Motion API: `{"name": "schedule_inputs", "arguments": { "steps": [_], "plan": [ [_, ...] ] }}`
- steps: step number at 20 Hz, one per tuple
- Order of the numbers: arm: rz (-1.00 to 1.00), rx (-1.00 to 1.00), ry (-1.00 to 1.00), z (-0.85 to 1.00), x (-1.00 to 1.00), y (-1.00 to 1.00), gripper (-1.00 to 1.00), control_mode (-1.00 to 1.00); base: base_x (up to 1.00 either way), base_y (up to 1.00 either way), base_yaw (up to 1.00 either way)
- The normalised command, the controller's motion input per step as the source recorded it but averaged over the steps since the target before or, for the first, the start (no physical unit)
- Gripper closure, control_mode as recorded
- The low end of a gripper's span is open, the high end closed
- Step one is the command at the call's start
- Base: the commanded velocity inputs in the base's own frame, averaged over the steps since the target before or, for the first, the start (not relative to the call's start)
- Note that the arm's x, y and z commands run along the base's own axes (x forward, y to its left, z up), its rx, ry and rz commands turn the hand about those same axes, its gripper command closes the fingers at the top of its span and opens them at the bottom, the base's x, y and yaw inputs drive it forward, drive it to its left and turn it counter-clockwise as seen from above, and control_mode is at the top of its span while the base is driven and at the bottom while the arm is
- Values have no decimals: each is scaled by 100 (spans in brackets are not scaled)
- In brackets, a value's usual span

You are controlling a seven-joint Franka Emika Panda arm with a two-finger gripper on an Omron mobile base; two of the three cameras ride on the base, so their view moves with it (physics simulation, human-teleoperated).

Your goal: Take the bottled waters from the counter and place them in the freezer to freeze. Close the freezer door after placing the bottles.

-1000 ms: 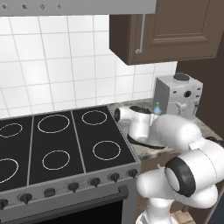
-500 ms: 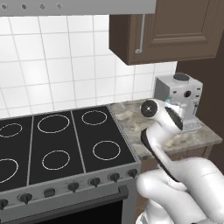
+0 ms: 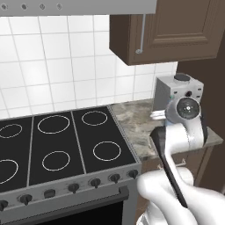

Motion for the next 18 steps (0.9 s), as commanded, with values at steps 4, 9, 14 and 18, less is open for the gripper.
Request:
{"name": "schedule_inputs", "arguments": {
  "steps": [4, 9, 14, 18],
  "plan": [
    [34, 2, -32, 60, -63, 7, 100, -100, 0, 0, 0],
    [20, 2, -28, 54, -64, -1, 100, -100, 0, 0, 0],
    [8, 7, -36, 7, -65, -3, 100, -100, 0, 0, 0],
    [2, 2, -36, -4, -41, 1, 100, -100, 0, 0, 0]
  ]
}}
